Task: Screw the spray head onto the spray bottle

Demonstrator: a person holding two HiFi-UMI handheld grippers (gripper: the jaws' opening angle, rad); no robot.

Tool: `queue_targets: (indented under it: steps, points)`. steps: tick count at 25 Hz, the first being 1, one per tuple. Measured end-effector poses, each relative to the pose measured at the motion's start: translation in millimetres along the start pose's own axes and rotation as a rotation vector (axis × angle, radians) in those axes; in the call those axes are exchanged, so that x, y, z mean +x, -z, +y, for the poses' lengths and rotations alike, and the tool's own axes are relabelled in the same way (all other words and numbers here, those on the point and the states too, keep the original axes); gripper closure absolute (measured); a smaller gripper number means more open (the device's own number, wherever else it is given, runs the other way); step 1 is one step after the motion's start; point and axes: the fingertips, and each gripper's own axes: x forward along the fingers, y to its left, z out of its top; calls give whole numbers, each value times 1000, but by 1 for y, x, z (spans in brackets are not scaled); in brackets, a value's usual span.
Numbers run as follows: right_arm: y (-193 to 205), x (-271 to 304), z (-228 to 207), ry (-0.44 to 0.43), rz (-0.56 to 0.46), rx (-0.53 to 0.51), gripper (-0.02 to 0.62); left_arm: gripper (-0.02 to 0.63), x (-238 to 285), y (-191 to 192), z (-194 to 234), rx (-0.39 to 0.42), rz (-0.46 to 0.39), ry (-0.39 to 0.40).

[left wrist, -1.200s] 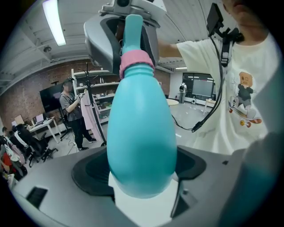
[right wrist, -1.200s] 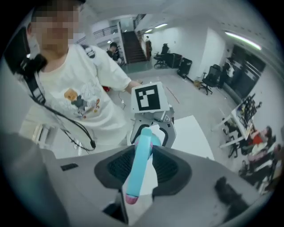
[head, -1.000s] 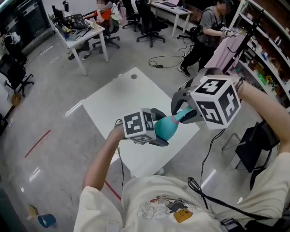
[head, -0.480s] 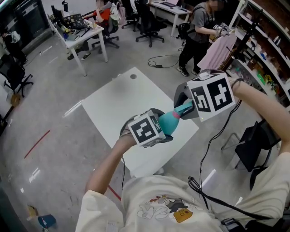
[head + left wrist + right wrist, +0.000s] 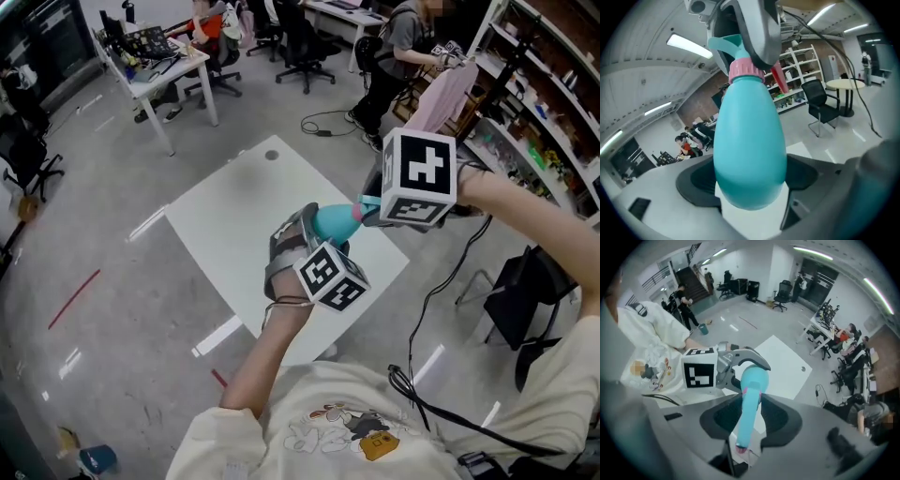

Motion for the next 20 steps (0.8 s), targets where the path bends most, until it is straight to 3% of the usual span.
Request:
queue_targets:
  steps: [3, 6, 8, 11, 14, 17, 20]
  points:
    - [-7, -1, -7, -14, -80, 130, 468, 201, 4, -2, 6, -76, -8, -37]
    - [-11, -1, -14, -28, -147, 246, 468, 201, 9, 2, 7, -122, -14, -23]
    - [-9, -2, -18, -19, -157, 250, 466, 201, 13, 5, 4, -135, -23, 13]
    - [-7, -6, -18, -34, -167, 250, 397, 201, 16, 9, 4, -149, -39, 60]
    - [-8, -10, -22, -20, -175, 243, 367, 201, 18, 14, 2, -156, -60, 104]
    - [-10, -25, -25, -6, -218, 200, 364, 201, 17, 14, -10, -162, -108, 225]
    - [-18, -56, -16, 3, -294, 7, 364, 201, 6, 10, -29, -154, -173, 455]
